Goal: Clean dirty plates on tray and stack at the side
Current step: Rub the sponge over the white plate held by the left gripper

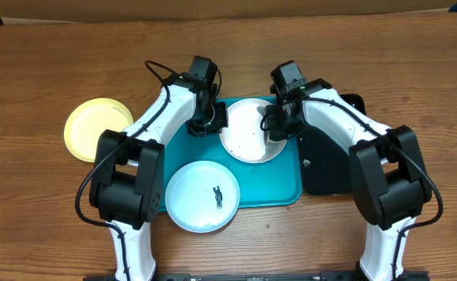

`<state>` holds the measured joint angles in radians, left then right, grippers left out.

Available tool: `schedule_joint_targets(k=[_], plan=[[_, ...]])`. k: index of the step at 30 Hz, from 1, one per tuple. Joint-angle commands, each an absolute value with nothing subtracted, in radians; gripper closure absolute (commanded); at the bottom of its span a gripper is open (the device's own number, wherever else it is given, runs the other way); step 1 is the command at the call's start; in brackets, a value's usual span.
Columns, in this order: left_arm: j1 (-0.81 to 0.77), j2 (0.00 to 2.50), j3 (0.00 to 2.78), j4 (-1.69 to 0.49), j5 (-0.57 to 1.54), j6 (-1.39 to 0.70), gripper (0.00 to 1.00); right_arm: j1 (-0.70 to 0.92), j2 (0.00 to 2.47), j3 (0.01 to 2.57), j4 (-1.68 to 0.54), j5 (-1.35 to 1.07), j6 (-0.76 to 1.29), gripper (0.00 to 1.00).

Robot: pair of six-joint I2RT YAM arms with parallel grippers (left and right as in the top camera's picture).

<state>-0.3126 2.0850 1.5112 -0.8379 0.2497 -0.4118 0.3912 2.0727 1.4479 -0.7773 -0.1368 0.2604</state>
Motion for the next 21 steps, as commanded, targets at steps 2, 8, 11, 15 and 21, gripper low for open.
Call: schedule_joint_targets(k=[2, 8, 11, 15, 21], plan=[[-0.315, 2.100, 1.506, -0.833, 0.256, -0.415, 0.96, 0.399, 2.091, 1.401, -0.771, -0.303, 0.254, 0.96], [-0.315, 2.100, 1.506, -0.831, 0.256, -0.415, 0.96, 0.399, 2.091, 1.401, -0.707, -0.473, 0.255, 0.96], [-0.315, 2.100, 1.506, -0.831, 0.256, -0.415, 0.96, 0.399, 2.091, 1.401, -0.673, -0.556, 0.255, 0.96], [-0.315, 2.100, 1.506, -0.831, 0.256, -0.414, 0.96, 0.367, 2.089, 1.441, -0.664, -0.681, 0.255, 0.96], [-0.315, 2.100, 1.506, -0.831, 0.255, -0.414, 0.96, 0.254, 2.034, 1.523, -0.696, -0.880, 0.255, 0.96]])
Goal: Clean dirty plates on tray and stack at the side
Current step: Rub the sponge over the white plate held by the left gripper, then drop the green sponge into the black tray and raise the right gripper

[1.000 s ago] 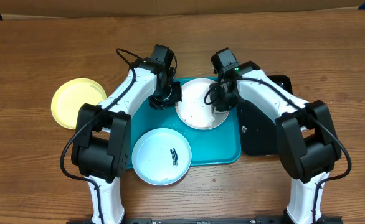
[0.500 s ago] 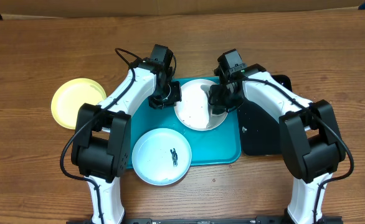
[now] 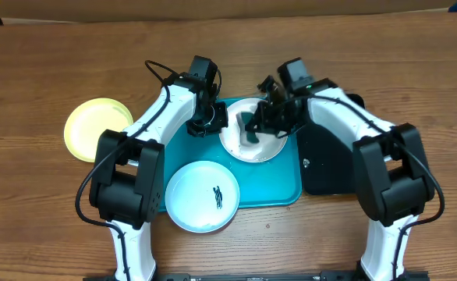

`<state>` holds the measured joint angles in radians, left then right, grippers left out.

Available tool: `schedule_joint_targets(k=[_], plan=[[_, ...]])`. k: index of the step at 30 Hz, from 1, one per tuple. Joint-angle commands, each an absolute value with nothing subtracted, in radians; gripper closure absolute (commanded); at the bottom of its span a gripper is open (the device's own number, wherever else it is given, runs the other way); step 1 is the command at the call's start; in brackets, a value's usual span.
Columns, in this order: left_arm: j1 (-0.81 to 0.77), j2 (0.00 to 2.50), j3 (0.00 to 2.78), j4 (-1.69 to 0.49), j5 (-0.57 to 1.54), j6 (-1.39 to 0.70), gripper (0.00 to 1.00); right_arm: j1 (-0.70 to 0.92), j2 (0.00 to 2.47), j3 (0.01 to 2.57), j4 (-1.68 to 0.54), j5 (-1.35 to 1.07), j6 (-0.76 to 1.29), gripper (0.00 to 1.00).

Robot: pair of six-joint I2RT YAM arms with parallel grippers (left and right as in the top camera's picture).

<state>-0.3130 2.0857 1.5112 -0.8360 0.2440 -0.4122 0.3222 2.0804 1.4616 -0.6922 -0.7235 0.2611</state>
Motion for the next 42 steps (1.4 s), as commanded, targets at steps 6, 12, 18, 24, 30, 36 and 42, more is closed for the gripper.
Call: schedule_joint_targets(k=[6, 12, 18, 24, 30, 36, 42], plan=[[-0.315, 2.100, 1.506, -0.831, 0.255, -0.410, 0.96, 0.128, 1.934, 1.533, -0.853, -0.851, 0.135, 0.96], [-0.315, 2.100, 1.506, -0.830, 0.255, -0.410, 0.96, -0.007, 1.892, 1.531, -1.113, -0.464, 0.070, 0.96], [-0.315, 2.100, 1.506, -0.830, 0.255, -0.410, 0.96, -0.023, 1.893, 1.465, -1.153, -0.101, 0.083, 0.96], [-0.315, 2.100, 1.506, -0.830, 0.255, -0.403, 0.96, -0.010, 1.893, 1.379, -1.049, 0.010, 0.108, 0.96], [-0.315, 2.100, 1.506, -0.830, 0.256, -0.403, 0.96, -0.010, 1.893, 1.346, -1.013, 0.009, 0.107, 0.96], [-0.315, 2.100, 1.506, -0.830, 0.256, -0.403, 0.96, -0.010, 1.893, 1.348, -1.011, 0.005, 0.107, 0.55], [-0.315, 2.100, 1.506, -0.830, 0.255, -0.403, 0.84, -0.017, 1.893, 1.422, -1.045, 0.002, 0.107, 0.36]])
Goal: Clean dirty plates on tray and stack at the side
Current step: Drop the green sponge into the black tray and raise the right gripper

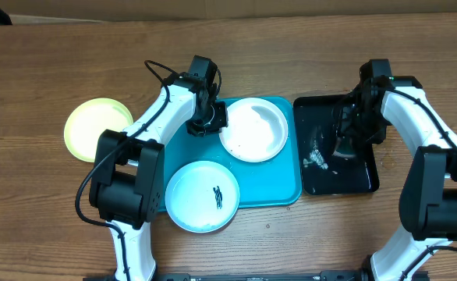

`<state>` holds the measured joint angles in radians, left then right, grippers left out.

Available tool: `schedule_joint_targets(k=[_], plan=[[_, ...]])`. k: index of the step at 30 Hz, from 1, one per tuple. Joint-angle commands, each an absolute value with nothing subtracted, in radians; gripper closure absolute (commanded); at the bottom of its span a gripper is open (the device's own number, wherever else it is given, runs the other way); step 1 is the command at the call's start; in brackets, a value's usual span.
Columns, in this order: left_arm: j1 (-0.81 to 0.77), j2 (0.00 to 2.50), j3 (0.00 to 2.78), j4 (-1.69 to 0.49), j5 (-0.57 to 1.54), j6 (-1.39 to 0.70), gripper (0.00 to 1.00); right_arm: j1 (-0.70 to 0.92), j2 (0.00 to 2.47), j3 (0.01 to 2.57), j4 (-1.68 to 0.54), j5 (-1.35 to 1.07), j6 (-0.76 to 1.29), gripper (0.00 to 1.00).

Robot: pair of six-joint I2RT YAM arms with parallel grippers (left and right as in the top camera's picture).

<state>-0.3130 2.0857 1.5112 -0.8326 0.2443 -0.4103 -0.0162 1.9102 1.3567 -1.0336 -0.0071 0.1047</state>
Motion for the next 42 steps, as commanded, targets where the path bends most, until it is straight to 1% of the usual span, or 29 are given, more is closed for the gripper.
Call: schedule_joint_targets(k=[1, 5, 8, 14, 15, 16, 17, 23, 27, 29, 33, 37, 42], plan=[[-0.315, 2.100, 1.506, -0.830, 0.255, -0.403, 0.81, -0.020, 1.893, 1.451, -1.066, 0.002, 0.108, 0.36], [-0.315, 2.100, 1.506, -0.830, 0.255, -0.403, 0.78, -0.056, 1.893, 1.595, -1.150, 0.003, 0.108, 0.36], [-0.315, 2.100, 1.506, -0.830, 0.252, -0.403, 0.78, -0.105, 1.893, 1.663, -1.166, 0.015, 0.110, 0.32], [-0.321, 2.106, 1.505, -0.828, 0.245, -0.404, 0.79, -0.242, 1.894, 1.669, -1.148, 0.033, 0.131, 0.27], [-0.324, 2.106, 1.505, -0.829, 0.235, -0.404, 0.79, -0.264, 1.894, 1.669, -1.151, 0.033, 0.131, 0.23], [-0.329, 2.106, 1.505, -0.828, 0.224, -0.404, 0.79, -0.286, 1.895, 1.668, -1.152, 0.033, 0.131, 0.16], [-0.335, 2.106, 1.505, -0.826, 0.216, -0.404, 0.79, -0.307, 1.895, 1.668, -1.155, 0.033, 0.131, 0.01], [-0.367, 2.106, 1.505, -0.814, 0.188, -0.404, 0.79, -0.392, 1.895, 1.668, -1.153, 0.033, 0.130, 0.00], [-0.381, 2.106, 1.505, -0.829, 0.119, -0.409, 0.79, -0.408, 1.895, 1.668, -1.133, 0.030, 0.130, 0.00], [-0.385, 2.106, 1.505, -0.841, 0.121, -0.408, 0.79, -0.408, 1.895, 1.668, -1.121, 0.029, 0.130, 0.00], [-0.396, 2.106, 1.492, -0.835, 0.119, -0.414, 0.85, -0.408, 1.895, 1.668, -1.119, 0.029, 0.130, 0.00], [-0.399, 2.106, 1.466, -0.820, 0.115, -0.435, 0.85, -0.408, 1.895, 1.668, -1.119, 0.029, 0.130, 0.00], [-0.389, 2.106, 1.467, -0.827, 0.123, -0.434, 0.96, -0.408, 1.895, 1.668, -1.119, 0.029, 0.130, 0.00]])
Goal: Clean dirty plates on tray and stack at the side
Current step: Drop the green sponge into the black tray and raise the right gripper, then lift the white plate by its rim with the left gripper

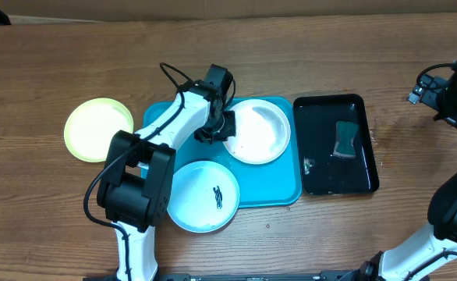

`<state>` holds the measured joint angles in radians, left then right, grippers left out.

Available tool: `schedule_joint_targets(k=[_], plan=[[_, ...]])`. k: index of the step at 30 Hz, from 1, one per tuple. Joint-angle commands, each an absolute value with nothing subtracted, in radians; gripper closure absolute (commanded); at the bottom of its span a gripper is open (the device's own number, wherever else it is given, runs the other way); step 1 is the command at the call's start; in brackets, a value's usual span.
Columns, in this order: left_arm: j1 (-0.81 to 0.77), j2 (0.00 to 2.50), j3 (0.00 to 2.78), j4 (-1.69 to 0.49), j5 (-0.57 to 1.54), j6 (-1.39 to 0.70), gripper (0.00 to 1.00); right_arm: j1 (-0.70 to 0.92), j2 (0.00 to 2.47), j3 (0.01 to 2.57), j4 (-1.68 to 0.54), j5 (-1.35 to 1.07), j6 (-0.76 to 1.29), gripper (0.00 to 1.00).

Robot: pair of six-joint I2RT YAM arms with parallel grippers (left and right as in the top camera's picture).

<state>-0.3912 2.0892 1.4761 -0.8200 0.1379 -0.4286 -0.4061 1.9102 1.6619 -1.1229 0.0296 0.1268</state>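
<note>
A teal tray [279, 187] lies mid-table. On its upper half sits a white plate [260, 131] that looks clean. My left gripper [221, 125] is at that plate's left rim and appears shut on it. A second white plate [197, 195] with black smears lies at the tray's lower left, overhanging its edge. A yellow plate [97, 129] sits on the table to the left. A teal sponge [345, 138] lies in the black tray [330, 183]. My right gripper [417, 95] is far right, well away from the sponge, and holds nothing.
Pale crumbs [309, 165] lie in the black tray's left part. The left arm's cable loops above the teal tray's top left corner. A cardboard wall runs along the table's far edge.
My right gripper was over the black tray with the sponge. Now it is at the far right, and the sponge lies loose in the tray. The left gripper sits slightly further right at the plate's rim.
My left gripper held the upper plate's left rim throughout. The right gripper was at the plate's right side, then had the sponge on the plate's face. Later it was over the black tray, where crumbs lay. Now the sponge rests there alone.
</note>
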Motion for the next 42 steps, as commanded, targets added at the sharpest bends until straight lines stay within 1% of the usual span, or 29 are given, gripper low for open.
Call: schedule_joint_targets(k=[1, 7, 22, 29, 42], plan=[[-0.387, 2.106, 1.467, -0.829, 0.123, -0.434, 0.96, -0.408, 1.895, 1.668, -1.119, 0.029, 0.130, 0.00], [-0.366, 2.106, 1.487, -0.870, 0.126, -0.434, 0.96, -0.408, 1.895, 1.668, -1.119, 0.029, 0.130, 0.00], [-0.275, 2.096, 1.619, -1.002, 0.258, -0.389, 0.96, -0.408, 1.895, 1.668, -1.119, 0.029, 0.130, 0.00], [-0.267, 2.092, 1.715, -1.085, 0.255, -0.336, 0.96, -0.408, 1.895, 1.668, -1.119, 0.029, 0.130, 0.00], [-0.271, 2.092, 1.857, -1.177, 0.256, -0.341, 0.96, -0.408, 1.895, 1.668, -1.119, 0.029, 0.130, 0.00]])
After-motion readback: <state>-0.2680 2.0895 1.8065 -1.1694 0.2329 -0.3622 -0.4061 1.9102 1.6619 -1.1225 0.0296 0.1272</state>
